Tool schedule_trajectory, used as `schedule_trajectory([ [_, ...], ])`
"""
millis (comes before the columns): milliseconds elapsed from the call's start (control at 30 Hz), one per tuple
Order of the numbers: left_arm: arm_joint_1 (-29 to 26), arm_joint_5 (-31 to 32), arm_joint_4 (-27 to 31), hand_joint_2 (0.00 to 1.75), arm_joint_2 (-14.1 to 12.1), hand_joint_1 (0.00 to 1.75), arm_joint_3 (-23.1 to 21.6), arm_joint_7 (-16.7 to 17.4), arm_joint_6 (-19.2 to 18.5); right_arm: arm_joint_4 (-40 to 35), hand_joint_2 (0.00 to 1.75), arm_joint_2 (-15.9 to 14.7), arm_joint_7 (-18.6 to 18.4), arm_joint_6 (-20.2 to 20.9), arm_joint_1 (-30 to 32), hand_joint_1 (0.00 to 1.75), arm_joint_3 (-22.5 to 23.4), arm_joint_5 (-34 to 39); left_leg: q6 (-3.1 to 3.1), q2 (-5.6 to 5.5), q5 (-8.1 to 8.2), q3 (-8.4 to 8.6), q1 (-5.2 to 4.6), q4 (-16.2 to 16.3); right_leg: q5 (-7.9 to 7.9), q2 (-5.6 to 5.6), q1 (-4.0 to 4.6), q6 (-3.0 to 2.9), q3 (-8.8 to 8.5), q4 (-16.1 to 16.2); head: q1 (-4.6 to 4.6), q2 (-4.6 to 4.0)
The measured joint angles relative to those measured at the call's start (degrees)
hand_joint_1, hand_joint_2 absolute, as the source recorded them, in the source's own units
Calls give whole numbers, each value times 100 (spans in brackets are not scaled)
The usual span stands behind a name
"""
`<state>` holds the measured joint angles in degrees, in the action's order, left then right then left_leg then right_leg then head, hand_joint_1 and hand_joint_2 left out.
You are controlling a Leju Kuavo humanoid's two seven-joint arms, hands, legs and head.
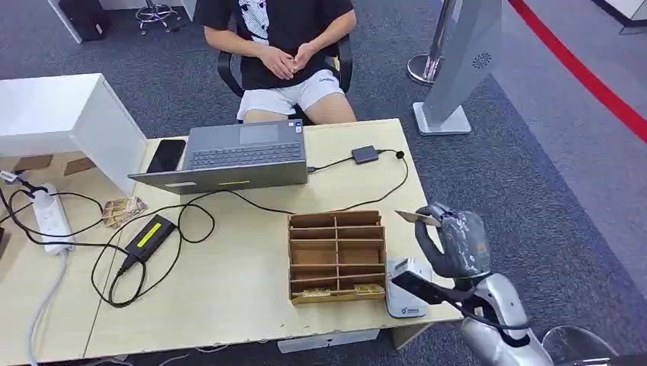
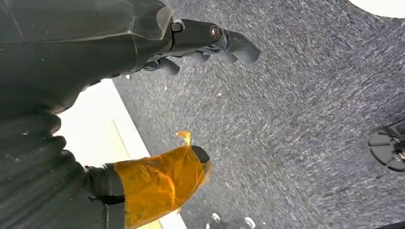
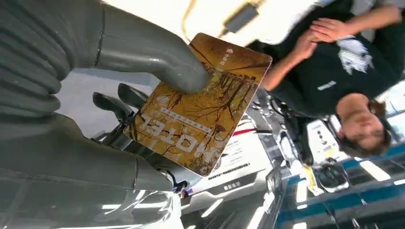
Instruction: Pass the card to the sensor for recognition and then transmit it.
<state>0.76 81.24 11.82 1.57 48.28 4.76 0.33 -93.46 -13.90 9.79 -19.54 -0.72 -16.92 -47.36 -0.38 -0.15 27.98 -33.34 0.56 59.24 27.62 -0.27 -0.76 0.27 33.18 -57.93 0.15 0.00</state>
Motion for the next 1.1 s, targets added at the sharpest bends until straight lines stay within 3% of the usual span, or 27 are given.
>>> schedule_trajectory([
  [233, 0, 0, 0, 175, 22, 0, 131, 0, 26, -334, 175, -445, -258, 411, 684, 175, 216, -474, 0, 2, 0, 1, 0, 0, 0, 2, 0, 0, -1, 0, 0, 0],
  [533, 4, 22, 0, 175, 37, 0, 177, -2, 26, -369, 175, -872, -485, 865, 913, 175, 194, -736, 0, 5, 0, 3, 0, 0, -1, 4, 0, -1, -1, 0, -2, 2],
  [1100, 14, 118, 0, 175, 37, 0, 225, -7, 9, -157, 175, -957, -496, 1239, 689, 175, -293, -970, 0, 8, -1, 2, 1, 0, -1, 6, 0, -1, -2, -2, -2, 2],
])
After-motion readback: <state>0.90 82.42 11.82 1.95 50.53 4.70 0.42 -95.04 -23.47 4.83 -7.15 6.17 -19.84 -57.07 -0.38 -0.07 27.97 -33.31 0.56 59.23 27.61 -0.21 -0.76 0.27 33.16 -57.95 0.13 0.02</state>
